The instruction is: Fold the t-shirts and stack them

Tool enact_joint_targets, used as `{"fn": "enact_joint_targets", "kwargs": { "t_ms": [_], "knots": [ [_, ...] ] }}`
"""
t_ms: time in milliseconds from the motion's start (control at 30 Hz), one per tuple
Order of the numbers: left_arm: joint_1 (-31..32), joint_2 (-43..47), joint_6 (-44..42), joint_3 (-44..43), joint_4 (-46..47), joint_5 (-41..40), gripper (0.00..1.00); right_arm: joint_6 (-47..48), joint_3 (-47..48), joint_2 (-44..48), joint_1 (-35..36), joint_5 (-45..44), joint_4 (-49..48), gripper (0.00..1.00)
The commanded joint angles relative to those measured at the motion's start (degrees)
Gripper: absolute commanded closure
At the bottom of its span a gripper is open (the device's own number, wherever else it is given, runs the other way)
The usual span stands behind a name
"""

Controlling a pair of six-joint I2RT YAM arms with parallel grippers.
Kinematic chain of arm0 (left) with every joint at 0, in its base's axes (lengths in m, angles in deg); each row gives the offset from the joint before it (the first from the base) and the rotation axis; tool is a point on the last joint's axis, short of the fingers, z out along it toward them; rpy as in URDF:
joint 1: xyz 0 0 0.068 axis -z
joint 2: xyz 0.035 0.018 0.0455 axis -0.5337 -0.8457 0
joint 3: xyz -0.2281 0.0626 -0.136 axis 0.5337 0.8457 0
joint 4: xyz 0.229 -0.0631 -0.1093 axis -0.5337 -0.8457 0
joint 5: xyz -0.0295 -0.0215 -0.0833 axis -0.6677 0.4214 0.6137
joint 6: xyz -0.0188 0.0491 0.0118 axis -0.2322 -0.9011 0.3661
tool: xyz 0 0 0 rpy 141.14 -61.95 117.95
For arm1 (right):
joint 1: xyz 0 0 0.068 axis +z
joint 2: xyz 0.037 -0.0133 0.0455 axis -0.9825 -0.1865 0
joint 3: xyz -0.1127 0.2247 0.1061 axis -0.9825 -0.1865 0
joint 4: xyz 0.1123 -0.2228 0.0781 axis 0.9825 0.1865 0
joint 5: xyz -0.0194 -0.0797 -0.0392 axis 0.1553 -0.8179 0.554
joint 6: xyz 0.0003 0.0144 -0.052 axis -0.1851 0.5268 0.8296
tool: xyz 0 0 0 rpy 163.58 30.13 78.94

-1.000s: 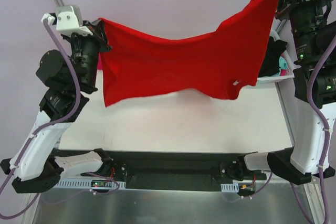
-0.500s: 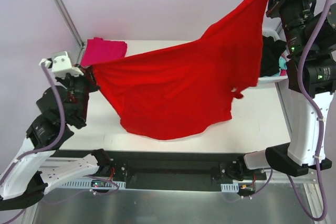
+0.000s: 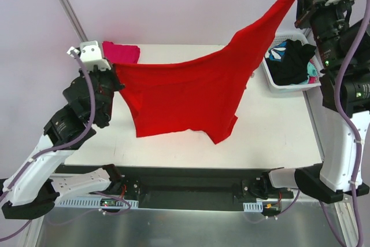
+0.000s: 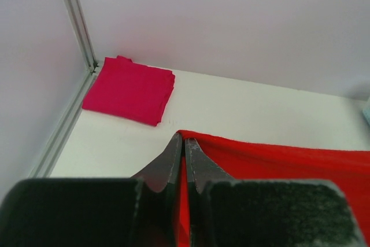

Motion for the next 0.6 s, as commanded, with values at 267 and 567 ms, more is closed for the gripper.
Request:
{"fn": "enact_joint_targets", "kwargs": {
  "t_ms": [267, 567],
  "knots": [
    [2.67, 8.72, 6.91, 2.38, -0.95, 8.25, 1.0, -5.31, -15.87, 21.97, 0.02, 1.56, 0.83, 0.99],
    [2.58, 9.44, 7.27, -6.12, -3.85, 14.15, 1.0, -6.02, 1.07, 17.87, 0.02, 3.14, 10.33, 0.99]
  ]
}}
